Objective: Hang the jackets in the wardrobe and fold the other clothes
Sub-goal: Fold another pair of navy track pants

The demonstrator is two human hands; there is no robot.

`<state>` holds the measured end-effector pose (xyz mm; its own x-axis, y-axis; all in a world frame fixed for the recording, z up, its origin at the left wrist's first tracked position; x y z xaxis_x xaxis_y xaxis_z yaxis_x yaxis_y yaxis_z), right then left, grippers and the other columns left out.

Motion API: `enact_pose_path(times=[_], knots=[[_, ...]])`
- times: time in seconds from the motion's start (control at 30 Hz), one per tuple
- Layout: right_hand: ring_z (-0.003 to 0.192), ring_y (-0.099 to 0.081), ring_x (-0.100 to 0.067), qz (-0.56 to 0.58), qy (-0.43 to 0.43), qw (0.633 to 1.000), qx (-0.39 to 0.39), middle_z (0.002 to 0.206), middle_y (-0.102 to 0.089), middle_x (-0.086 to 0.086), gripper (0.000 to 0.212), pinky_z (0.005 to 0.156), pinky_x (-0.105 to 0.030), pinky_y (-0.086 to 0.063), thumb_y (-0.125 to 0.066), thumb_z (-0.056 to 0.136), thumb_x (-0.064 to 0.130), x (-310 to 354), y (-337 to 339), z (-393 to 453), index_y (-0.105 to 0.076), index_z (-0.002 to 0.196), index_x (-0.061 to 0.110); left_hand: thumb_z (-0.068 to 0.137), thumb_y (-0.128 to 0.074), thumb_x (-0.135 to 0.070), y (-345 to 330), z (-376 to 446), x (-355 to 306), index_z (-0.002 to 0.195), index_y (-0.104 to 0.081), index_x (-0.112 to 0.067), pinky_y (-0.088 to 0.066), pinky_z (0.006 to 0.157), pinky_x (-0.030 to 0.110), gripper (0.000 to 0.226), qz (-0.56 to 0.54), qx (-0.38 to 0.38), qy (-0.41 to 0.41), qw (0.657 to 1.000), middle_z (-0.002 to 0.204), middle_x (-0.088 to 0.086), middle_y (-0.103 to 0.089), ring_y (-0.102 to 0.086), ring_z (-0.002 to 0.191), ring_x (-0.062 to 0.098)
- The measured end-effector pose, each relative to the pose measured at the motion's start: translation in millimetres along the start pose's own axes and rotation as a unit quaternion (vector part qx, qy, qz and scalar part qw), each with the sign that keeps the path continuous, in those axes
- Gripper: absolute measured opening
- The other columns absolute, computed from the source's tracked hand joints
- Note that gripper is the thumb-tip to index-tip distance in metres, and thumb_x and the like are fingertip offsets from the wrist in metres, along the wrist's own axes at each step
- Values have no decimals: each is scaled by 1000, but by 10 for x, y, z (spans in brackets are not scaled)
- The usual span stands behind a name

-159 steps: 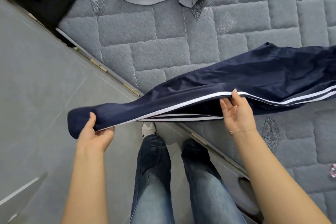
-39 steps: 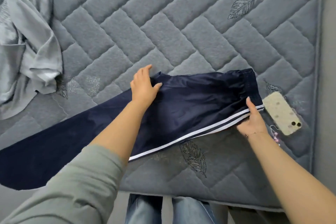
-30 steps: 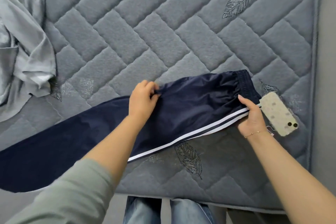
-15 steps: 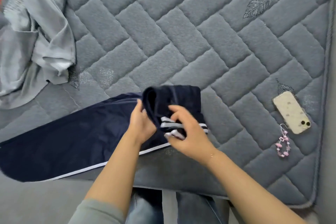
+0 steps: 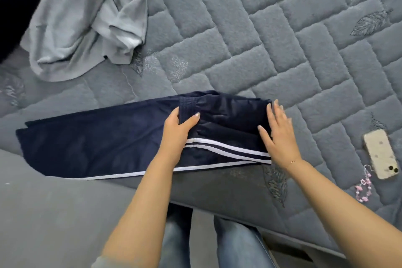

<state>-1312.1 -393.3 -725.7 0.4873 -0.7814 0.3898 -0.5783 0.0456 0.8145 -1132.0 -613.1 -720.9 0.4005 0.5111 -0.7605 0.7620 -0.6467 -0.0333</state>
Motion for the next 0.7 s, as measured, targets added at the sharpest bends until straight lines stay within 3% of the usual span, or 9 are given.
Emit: enact_pose_path(times=[0.1,0.2,0.37,0.5,0.63,0.7], knots=[[147,11,-11,-40,35,998,31,159,13,10,64,119,-52,0,-35,102,41,400,-256,99,-3,155,25,81,-72,-27,903,-115,-201,100,-70,-25,-56,82,30,19,-11,-44,-21,999,104,-1,-74,-70,98,17],[148,16,-13,-97,71,990,69,157,19,12,63,118,-55,3,-31,102,46,908,-629,193,6,151,32,79,-73,-28,1956,-217,-224,100,-70,-23,-56,74,28,23,-7,-98,-1,995,104,3,-74,-71,94,19],[142,27,-6,-151,132,973,116,156,27,14,69,117,-58,7,-23,97,59,1668,-1241,260,19,147,39,85,-71,-29,3455,-242,-29,106,-67,-26,-53,85,38,21,75,-158,27,984,107,0,-73,-70,98,19],[144,27,-9,-197,167,958,122,157,30,12,84,115,-60,10,-26,89,72,2016,-1548,218,22,149,38,92,-66,-23,4013,-103,264,120,-54,-20,-51,89,38,30,158,-173,39,971,118,2,-65,-63,104,19],[147,22,-12,-213,178,954,113,159,25,9,88,116,-63,2,-32,88,72,2260,-1677,228,17,152,35,94,-63,-20,4243,-26,304,121,-50,-23,-46,87,26,30,149,-217,-12,965,114,-5,-61,-60,101,10],[147,21,-14,-215,170,956,109,160,25,8,89,116,-63,2,-35,88,70,2376,-1716,251,18,152,34,93,-65,-23,4336,20,328,120,-51,-24,-49,88,27,31,114,-220,-11,969,116,-5,-62,-61,102,9]])
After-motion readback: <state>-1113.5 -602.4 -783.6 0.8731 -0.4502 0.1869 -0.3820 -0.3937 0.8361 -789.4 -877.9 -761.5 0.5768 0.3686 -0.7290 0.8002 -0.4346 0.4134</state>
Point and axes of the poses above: each hand's wrist, its own z-axis towards the middle knuckle, its own y-axis out of the back of the hand, x = y × z, the point moved 8 cm from there along z, towards the middle knuckle
